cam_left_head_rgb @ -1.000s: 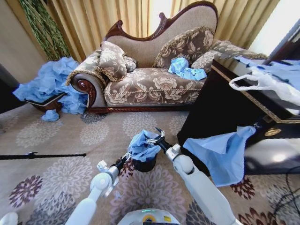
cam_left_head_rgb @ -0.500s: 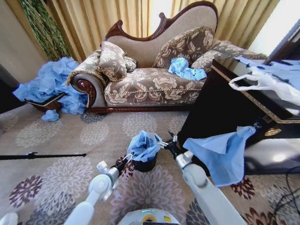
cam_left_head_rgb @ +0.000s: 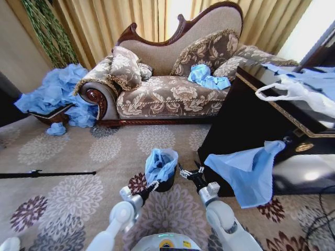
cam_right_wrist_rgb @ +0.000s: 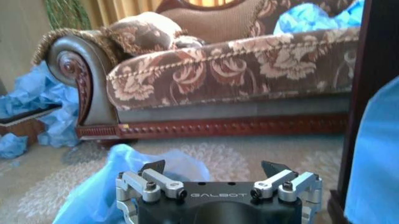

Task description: Place a garbage bag over the trash bin.

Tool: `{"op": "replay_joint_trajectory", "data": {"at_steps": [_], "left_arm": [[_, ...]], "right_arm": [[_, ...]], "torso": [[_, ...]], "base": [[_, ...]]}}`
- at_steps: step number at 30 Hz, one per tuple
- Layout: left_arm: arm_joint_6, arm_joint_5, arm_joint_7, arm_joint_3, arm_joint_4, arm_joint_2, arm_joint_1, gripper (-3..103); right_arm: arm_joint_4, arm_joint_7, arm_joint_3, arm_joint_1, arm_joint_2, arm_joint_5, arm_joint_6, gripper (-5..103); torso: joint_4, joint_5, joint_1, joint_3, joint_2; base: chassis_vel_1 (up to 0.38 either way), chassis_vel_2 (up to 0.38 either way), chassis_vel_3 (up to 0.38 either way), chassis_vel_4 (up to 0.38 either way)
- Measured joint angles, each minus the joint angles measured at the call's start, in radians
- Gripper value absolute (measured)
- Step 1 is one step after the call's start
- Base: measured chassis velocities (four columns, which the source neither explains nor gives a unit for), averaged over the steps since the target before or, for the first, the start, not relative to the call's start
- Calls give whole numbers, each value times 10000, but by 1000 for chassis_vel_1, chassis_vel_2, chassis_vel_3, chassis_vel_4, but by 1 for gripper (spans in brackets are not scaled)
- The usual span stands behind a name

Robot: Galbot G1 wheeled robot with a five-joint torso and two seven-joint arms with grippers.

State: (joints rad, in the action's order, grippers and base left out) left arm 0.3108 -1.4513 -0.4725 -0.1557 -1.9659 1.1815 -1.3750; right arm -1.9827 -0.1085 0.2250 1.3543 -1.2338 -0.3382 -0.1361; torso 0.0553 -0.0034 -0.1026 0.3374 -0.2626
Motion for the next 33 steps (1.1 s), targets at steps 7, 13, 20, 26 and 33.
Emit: {"op": "replay_joint_trajectory", "data": {"at_steps": [7,13,20,26,33], "left_arm": [[28,242,117,529,6,30,-128,98],[-54,269,119,563,27,122,-34,98],[-121,260,112,397,22,148,21,97],[-125,310,166,265,2,192,-86,97],[-135,372,217,126,-27,272,-146,97]], "right_arm": [[-329,-770,-827,-21,-150,-770,-813,100],[-420,-838,-2200,-370,-177,-949,-1125,101],[235,-462,-2951,-963,-80,189,-1225,87],[786,-467,-3122,-1778,207,314,-1768,66],[1169,-610,-3369,-2599,391,-55,-2689,44]], "torso": [[0,1,0,0,0],[0,-1,0,0,0],[-1,0,-1,1,0],[1,-1,0,1,0],[-1,0,-1,1,0]], "base": [[0,0,0,0],[0,0,0,0],[0,0,0,0],[0,0,0,0],[0,0,0,0]]}}
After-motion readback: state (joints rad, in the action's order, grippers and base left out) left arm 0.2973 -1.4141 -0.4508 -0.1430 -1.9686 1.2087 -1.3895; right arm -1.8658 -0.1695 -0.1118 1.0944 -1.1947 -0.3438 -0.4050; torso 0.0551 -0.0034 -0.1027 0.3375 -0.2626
